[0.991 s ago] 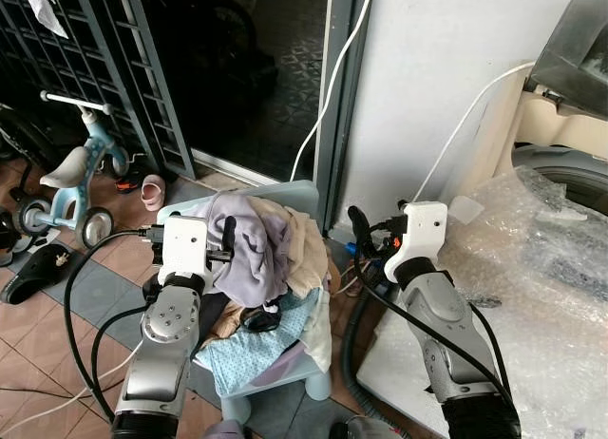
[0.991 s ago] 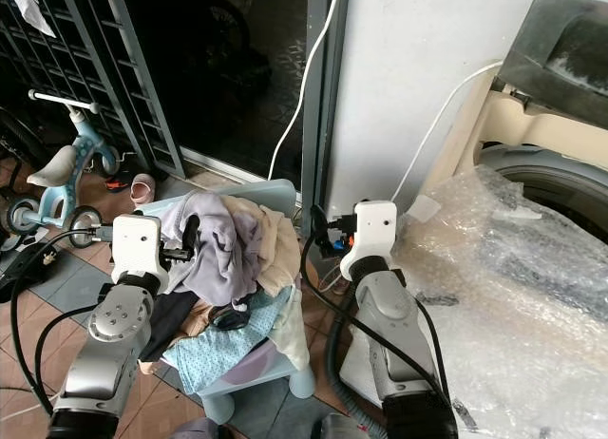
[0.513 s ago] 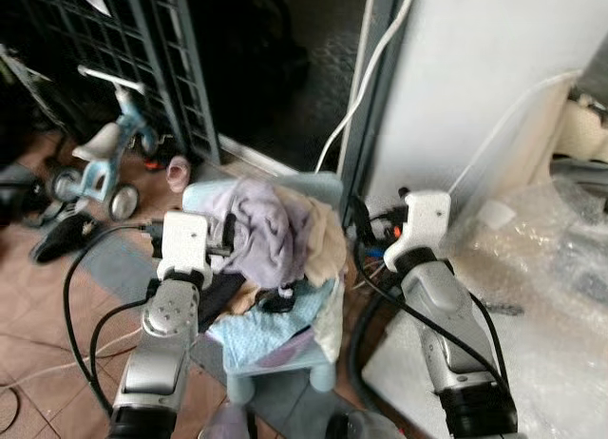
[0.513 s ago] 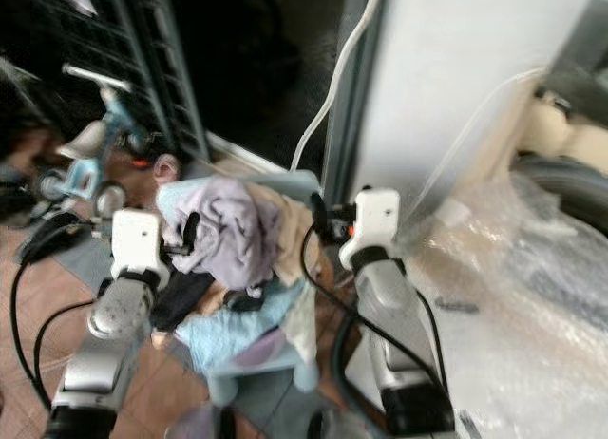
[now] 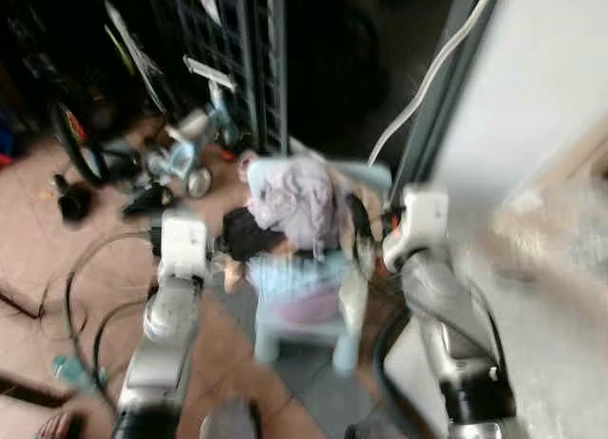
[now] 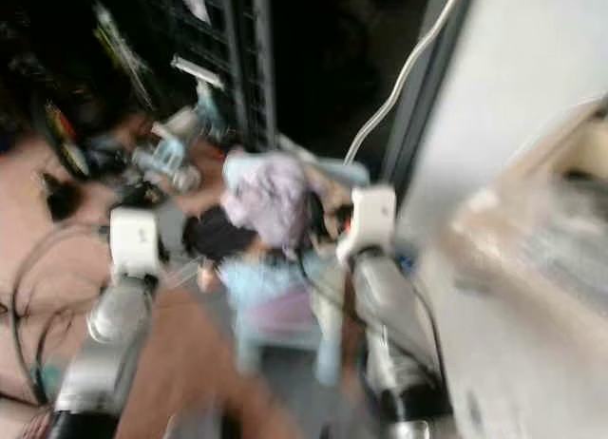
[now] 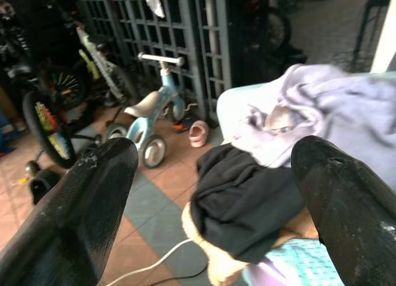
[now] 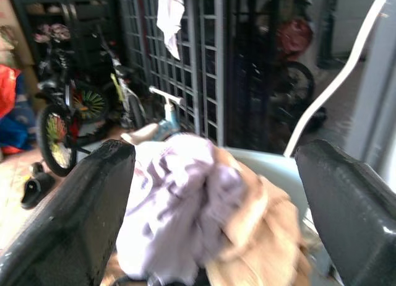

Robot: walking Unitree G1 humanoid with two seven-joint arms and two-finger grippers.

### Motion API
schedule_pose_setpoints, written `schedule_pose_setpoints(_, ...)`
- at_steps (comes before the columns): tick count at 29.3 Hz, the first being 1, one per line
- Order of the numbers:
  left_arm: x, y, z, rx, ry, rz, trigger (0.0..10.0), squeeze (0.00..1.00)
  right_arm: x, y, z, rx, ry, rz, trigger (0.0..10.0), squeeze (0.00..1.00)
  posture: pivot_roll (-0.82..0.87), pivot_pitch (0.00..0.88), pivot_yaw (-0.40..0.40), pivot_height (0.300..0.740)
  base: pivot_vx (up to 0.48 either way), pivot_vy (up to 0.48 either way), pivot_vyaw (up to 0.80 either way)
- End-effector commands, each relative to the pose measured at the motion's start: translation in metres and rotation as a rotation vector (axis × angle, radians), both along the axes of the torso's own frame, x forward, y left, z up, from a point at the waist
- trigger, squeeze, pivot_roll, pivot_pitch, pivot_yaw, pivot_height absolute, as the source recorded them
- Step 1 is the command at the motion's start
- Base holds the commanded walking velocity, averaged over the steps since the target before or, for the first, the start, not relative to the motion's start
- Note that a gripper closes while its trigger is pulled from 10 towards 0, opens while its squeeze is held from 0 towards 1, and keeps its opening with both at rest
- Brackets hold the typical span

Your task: Clothes washing

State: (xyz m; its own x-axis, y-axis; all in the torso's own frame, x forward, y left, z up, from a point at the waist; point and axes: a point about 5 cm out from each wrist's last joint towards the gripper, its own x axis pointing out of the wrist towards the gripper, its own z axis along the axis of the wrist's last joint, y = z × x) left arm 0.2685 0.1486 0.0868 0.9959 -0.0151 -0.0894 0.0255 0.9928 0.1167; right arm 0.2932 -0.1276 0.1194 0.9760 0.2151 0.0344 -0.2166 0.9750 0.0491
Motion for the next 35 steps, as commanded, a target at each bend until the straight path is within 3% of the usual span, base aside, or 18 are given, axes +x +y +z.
schedule_pose_setpoints(1, 0.005, 0.003, 0.005, 0.006, -0.012, 0.003, 10.0, 0.00, 0.002, 0.000, 0.001, 0.001, -0.008, -0.003, 10.0, 0.00, -0.03, 0.000, 0.000, 0.740, 0.000, 0.000, 0.00)
schedule_pose_setpoints(10, 0.016, 0.008, 0.014, 0.019, -0.027, 0.013, 10.0, 0.00, 0.014, -0.009, -0.004, -0.025, -0.013, -0.089, 10.0, 0.00, 0.04, 0.000, 0.031, 0.740, 0.000, 0.436, 0.00)
schedule_pose_setpoints(18, 0.010, 0.013, 0.014, 0.021, -0.034, 0.025, 10.0, 0.00, 0.013, -0.010, -0.009, -0.037, 0.001, -0.141, 10.0, 0.00, 0.05, 0.000, 0.013, 0.740, 0.000, 0.480, 0.00)
schedule_pose_setpoints(23, 0.002, 0.010, 0.008, 0.035, -0.038, 0.014, 10.0, 0.00, 0.007, -0.018, -0.019, -0.058, 0.034, -0.173, 10.0, 0.00, 0.04, 0.000, -0.001, 0.740, 0.000, 0.000, -0.62)
schedule_pose_setpoints(27, -0.002, 0.005, 0.002, -0.009, -0.010, -0.036, 10.0, 0.00, 0.004, -0.024, -0.029, -0.049, 0.066, -0.212, 10.0, 0.00, 0.02, 0.000, 0.010, 0.740, 0.000, 0.000, -0.71)
schedule_pose_setpoints(35, 0.000, 0.001, -0.001, -0.037, -0.011, -0.072, 10.0, 0.00, -0.002, -0.015, -0.035, -0.063, 0.063, -0.171, 10.0, 0.00, 0.01, 0.000, -0.002, 0.740, 0.062, 0.000, 0.00)
